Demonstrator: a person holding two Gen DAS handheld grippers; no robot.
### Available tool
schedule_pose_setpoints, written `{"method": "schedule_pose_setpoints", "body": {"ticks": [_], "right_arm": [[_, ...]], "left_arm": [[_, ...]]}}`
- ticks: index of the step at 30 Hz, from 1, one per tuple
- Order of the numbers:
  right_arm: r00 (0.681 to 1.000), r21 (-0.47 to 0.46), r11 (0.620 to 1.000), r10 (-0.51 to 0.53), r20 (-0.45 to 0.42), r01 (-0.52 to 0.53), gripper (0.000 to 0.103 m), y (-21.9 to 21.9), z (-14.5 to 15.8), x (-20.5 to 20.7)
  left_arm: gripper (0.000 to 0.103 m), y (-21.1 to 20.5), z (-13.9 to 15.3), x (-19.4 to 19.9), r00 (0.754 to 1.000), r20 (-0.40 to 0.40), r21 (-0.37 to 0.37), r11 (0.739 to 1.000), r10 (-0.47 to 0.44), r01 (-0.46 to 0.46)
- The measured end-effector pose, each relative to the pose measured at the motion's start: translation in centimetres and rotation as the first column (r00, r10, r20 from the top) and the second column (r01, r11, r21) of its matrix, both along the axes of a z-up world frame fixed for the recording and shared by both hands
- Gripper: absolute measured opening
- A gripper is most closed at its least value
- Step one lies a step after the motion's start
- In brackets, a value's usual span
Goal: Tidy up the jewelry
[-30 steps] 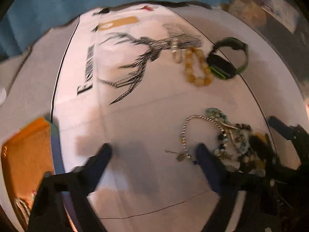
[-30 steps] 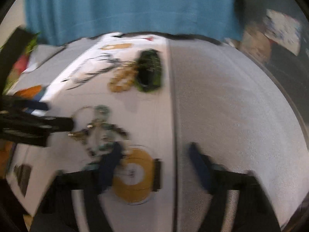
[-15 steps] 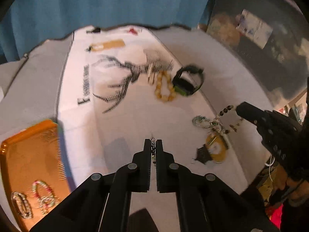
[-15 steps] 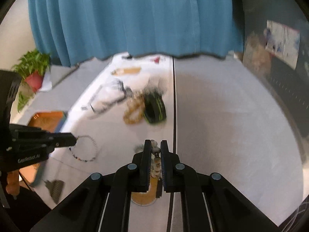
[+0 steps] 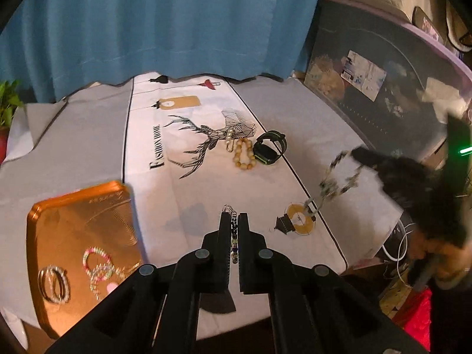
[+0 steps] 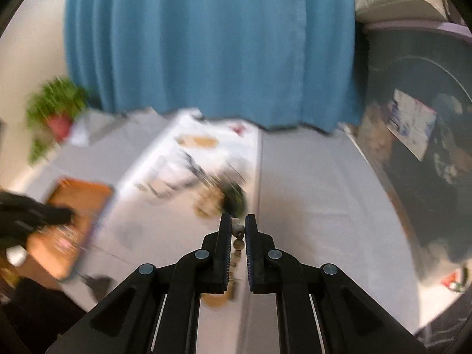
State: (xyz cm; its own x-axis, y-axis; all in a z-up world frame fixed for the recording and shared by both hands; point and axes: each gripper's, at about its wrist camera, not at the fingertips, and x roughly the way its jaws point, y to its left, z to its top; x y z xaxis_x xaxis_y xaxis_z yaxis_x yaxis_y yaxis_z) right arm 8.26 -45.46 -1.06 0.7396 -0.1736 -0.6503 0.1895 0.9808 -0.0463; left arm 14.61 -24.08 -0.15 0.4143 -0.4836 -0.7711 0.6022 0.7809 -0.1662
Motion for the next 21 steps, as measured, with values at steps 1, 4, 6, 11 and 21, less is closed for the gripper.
{"method": "schedule_pose_setpoints", "body": {"ticks": [1,4,6,11,21], "right_arm": [[0.999,0.004,1.000,-0.006,-0.031,0.006,0.010,-0.4,-1.1,0.2],[0.983,0.039,0.998,-0.041,-0.179,0.048,0.010,-2.3,-6.3,1.2],[0.968,0.055,0.995,-0.065,-0.242,0.081,0.010,-3.4,-8.9,1.2],[0.950,0.065,0.983,-0.148,-0.276,0.172,0.010,-6.3,-11.5,0.1],[0.942,0.122,0.957,-0.229,-0.245,0.264,0.038,-9.6,-11.0,-1.7]], "left_arm": [[0.002,0.3,0.0,-0.3,1.000,-0.001,-0.003,1.000,0.003,-0.003],[0.002,0.9,-0.1,-1.1,1.000,-0.004,-0.004,1.000,0.007,-0.007],[0.002,1.1,-0.4,-1.4,1.000,-0.012,-0.002,1.000,0.008,-0.008],[0.002,0.9,-1.2,-1.4,1.000,-0.031,0.009,1.000,0.005,-0.005],[0.002,-1.2,-3.8,-0.1,0.998,-0.067,0.033,0.999,-0.007,0.010]]}}
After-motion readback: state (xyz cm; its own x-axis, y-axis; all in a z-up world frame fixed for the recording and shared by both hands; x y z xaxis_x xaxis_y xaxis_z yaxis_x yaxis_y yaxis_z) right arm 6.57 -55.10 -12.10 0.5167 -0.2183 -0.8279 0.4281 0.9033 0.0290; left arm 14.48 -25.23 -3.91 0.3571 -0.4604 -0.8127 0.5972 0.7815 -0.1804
